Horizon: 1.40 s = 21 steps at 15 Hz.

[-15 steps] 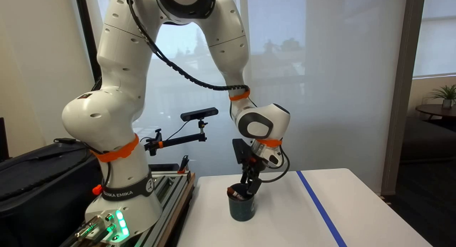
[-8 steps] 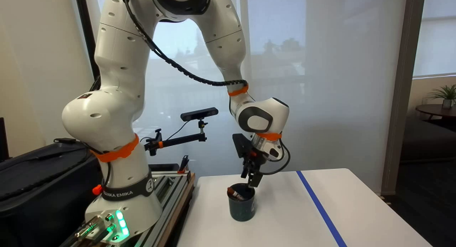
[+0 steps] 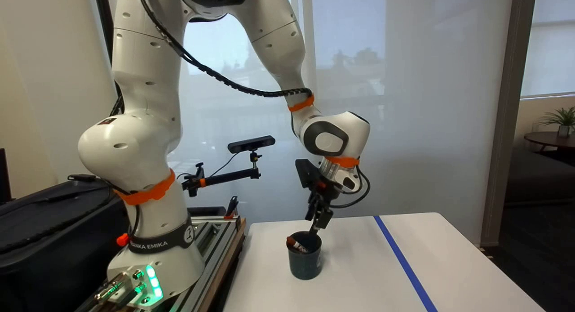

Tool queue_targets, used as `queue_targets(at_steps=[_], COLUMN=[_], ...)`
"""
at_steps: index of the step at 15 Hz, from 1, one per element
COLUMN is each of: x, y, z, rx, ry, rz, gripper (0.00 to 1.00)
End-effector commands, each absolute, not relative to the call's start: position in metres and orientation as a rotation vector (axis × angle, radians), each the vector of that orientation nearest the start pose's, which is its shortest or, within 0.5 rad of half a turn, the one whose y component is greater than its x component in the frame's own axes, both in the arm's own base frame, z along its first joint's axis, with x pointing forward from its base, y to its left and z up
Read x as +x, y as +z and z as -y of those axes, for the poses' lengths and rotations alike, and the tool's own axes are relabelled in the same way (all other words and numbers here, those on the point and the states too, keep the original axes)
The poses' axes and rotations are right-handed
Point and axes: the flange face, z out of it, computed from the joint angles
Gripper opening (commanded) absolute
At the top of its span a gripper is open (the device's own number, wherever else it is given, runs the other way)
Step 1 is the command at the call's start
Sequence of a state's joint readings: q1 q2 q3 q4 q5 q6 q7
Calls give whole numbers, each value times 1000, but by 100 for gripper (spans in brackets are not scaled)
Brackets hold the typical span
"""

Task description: Remove the marker from the cup

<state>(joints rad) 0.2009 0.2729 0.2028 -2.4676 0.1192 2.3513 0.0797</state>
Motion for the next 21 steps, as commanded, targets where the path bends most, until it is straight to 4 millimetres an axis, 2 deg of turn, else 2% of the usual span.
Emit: queue_targets(at_steps=[1, 3, 6, 7, 8, 9, 11, 12, 20, 21], x=[393, 393, 393, 393, 393, 392, 389, 387, 378, 377], y=[175, 172, 164, 161, 158, 153, 145, 142, 120, 119], z=[-165, -160, -156, -155, -155, -157, -159, -160, -168, -169], rx=[-3069, -3080, -3089, -3091, -3090, -3086, -3081, -3081, -3063, -3063], ry=[655, 682, 712, 717, 721, 729, 755, 765, 818, 816], rz=[309, 295, 285, 283, 286, 296, 308, 314, 359, 362], gripper=[69, 69, 59, 61, 58, 64, 63, 67, 52, 54])
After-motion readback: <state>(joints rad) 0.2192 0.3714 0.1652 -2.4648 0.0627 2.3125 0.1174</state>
